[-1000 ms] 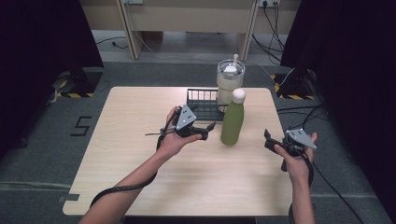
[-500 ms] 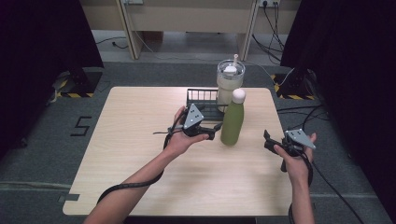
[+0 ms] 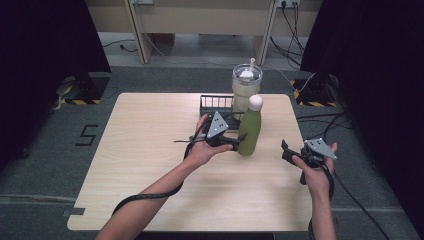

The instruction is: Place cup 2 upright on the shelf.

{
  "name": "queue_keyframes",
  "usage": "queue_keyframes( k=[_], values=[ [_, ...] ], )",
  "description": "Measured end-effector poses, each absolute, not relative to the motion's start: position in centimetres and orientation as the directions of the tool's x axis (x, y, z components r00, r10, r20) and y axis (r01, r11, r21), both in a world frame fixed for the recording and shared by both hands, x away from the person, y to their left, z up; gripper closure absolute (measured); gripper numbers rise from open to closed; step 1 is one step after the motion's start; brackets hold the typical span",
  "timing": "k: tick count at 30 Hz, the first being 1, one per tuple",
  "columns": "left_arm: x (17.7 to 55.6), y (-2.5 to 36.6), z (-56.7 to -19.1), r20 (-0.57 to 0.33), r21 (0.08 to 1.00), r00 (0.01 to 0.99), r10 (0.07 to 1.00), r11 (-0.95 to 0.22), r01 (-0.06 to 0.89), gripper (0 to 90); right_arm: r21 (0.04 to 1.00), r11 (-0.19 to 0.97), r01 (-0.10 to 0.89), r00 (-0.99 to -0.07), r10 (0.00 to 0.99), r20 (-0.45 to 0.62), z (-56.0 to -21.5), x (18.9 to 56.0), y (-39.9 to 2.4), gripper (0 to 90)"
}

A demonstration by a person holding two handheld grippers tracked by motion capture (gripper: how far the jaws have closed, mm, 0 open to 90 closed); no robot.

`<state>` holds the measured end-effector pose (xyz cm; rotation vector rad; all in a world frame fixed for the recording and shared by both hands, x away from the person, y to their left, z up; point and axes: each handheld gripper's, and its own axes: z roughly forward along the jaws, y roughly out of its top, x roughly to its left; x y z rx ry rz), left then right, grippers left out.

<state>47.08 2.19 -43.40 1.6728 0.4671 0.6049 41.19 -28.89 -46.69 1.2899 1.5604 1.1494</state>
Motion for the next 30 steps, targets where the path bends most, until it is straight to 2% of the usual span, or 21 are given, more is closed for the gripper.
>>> queue_keyframes(
  k=[10,30],
  values=[
    [47.6,0.8,-43.8,0.124,0.983,0.788,0.603,-0.185,-0.013,6.0,0.96,0.075,0.268,-0.173,0.984,-0.029,-46.8,41.2,-28.9,8.3],
    [48.7,-1.1,-44.0,0.055,0.994,0.803,0.593,-0.111,0.014,8.3,0.96,0.074,0.27,-0.173,0.985,-0.027,-46.8,41.2,-29.1,8.4]
  ],
)
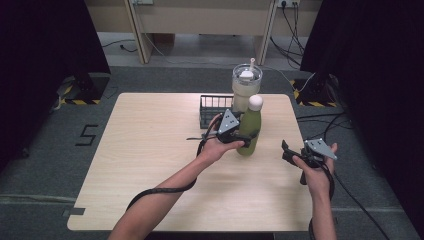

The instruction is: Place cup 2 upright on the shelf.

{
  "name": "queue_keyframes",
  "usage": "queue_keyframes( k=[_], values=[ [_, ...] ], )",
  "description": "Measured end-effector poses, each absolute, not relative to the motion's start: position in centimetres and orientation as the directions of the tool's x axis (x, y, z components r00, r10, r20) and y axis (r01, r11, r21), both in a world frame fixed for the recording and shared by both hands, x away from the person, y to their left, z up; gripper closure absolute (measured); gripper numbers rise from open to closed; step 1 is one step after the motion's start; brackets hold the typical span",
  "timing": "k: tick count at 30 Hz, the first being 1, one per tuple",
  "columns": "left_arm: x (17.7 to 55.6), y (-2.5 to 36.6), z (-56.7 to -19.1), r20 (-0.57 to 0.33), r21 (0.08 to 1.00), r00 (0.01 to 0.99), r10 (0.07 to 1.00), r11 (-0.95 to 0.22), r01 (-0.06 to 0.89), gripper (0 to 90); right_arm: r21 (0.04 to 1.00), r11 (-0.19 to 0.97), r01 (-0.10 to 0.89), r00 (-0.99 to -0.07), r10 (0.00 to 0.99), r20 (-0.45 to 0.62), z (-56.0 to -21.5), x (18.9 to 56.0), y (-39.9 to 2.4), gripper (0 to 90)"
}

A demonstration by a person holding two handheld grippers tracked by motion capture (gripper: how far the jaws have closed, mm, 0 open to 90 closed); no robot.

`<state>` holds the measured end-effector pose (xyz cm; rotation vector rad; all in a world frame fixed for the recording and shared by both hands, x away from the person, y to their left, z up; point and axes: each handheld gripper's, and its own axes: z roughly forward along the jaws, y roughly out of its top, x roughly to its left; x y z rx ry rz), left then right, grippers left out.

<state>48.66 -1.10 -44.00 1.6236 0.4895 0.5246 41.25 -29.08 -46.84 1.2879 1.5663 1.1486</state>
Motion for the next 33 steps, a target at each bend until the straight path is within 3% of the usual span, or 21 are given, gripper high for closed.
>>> queue_keyframes(
  k=[12,23,27,33],
  values=[
    [49.3,-2.3,-44.0,0.055,0.993,0.803,0.593,-0.12,0.021,9.7,0.96,0.073,0.271,-0.174,0.984,-0.026,-46.9,41.3,-29.1,8.6],
    [49.7,-3.0,-44.3,0.06,0.991,0.796,0.602,-0.132,0.026,14.9,0.959,0.069,0.274,-0.174,0.985,-0.021,-47.0,41.2,-29.1,8.6],
    [49.6,-2.9,-44.4,0.061,0.992,0.794,0.604,-0.125,0.019,21.8,0.959,0.067,0.276,-0.171,0.985,-0.02,-47.0,41.2,-29.1,8.6],
    [49.5,-2.8,-44.4,0.061,0.993,0.791,0.608,-0.121,0.017,22.7,0.958,0.068,0.277,-0.172,0.985,-0.02,-47.1,41.2,-29.1,8.6]
  ],
)
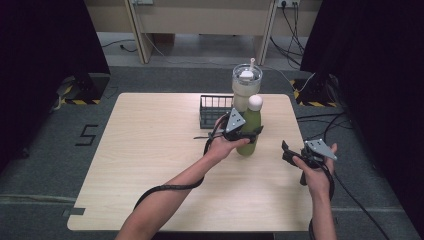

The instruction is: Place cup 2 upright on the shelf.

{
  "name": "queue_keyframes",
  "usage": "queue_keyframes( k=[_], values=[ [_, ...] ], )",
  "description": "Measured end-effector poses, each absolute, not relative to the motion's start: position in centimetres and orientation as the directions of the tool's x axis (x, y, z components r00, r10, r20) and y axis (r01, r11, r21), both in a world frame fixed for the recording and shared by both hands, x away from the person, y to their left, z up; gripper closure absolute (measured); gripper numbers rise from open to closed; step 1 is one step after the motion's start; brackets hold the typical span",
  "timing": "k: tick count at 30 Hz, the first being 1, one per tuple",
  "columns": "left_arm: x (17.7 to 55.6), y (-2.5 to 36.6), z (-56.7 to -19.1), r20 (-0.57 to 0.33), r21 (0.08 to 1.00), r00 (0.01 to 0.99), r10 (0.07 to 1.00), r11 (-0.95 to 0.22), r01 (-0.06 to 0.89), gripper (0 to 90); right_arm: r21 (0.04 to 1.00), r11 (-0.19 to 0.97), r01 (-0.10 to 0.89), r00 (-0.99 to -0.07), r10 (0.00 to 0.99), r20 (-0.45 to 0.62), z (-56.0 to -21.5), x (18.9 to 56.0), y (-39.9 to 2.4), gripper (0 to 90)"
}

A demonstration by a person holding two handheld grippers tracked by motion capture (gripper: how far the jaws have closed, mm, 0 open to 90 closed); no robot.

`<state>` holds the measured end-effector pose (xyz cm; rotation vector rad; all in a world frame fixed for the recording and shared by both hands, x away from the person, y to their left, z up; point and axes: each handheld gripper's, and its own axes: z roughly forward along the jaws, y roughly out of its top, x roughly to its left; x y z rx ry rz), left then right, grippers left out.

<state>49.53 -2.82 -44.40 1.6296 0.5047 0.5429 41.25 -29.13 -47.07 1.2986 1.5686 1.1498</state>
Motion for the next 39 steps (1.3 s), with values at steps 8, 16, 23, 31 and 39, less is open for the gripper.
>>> queue_keyframes(
  k=[8,16,23,31,39],
  values=[
    [49.3,-2.6,-44.3,0.059,0.993,0.79,0.61,-0.119,0.019,22.9,0.958,0.068,0.278,-0.172,0.985,-0.02,-47.1,41.3,-29.2,8.6],
    [48.6,-2.2,-43.7,0.07,0.993,0.792,0.607,-0.119,0.003,23.0,0.958,0.066,0.278,-0.172,0.985,-0.018,-47.1,41.3,-29.2,8.6],
    [48.3,-1.0,-42.9,0.078,0.993,0.779,0.623,-0.116,-0.006,23.1,0.958,0.065,0.28,-0.172,0.985,-0.016,-47.1,41.3,-29.1,8.7],
    [48.0,1.1,-42.0,0.101,0.992,0.755,0.648,-0.123,-0.027,23.1,0.957,0.065,0.282,-0.174,0.985,-0.015,-47.2,41.4,-28.9,8.8],
    [48.0,3.3,-41.2,0.111,0.992,0.727,0.678,-0.121,-0.039,23.2,0.957,0.069,0.282,-0.174,0.985,-0.019,-47.2,41.3,-28.8,8.9]
  ],
)
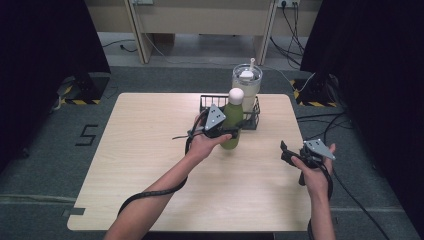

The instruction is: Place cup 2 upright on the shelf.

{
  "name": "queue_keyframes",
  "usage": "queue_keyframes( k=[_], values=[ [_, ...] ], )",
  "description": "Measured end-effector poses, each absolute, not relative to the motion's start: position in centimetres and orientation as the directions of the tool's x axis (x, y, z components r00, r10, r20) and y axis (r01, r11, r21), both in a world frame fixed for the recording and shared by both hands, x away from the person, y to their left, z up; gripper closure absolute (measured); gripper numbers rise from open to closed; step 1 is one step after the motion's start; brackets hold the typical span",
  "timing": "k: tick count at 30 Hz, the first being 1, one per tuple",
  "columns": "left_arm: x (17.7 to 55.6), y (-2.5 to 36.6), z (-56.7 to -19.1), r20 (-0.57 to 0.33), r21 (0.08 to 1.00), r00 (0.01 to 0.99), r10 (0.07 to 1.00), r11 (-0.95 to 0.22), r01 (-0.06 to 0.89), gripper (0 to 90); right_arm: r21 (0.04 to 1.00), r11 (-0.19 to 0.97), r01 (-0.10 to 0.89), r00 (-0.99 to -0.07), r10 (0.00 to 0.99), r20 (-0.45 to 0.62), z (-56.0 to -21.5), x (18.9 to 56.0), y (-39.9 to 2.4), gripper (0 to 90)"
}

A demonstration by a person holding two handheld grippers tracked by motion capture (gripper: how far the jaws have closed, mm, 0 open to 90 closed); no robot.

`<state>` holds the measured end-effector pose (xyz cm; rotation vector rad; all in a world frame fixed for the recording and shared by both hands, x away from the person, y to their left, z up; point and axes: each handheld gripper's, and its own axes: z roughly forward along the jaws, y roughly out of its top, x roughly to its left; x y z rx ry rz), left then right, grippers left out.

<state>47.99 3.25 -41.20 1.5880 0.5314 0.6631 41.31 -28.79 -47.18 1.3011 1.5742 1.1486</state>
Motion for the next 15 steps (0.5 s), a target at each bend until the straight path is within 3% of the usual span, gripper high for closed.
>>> queue_keyframes(
  k=[15],
  values=[
    [48.7,6.5,-39.7,0.118,0.993,0.66,0.742,-0.105,-0.06,23.2,0.956,0.066,0.287,-0.17,0.985,-0.017,-47.2,41.3,-28.9,9.1]
  ],
)
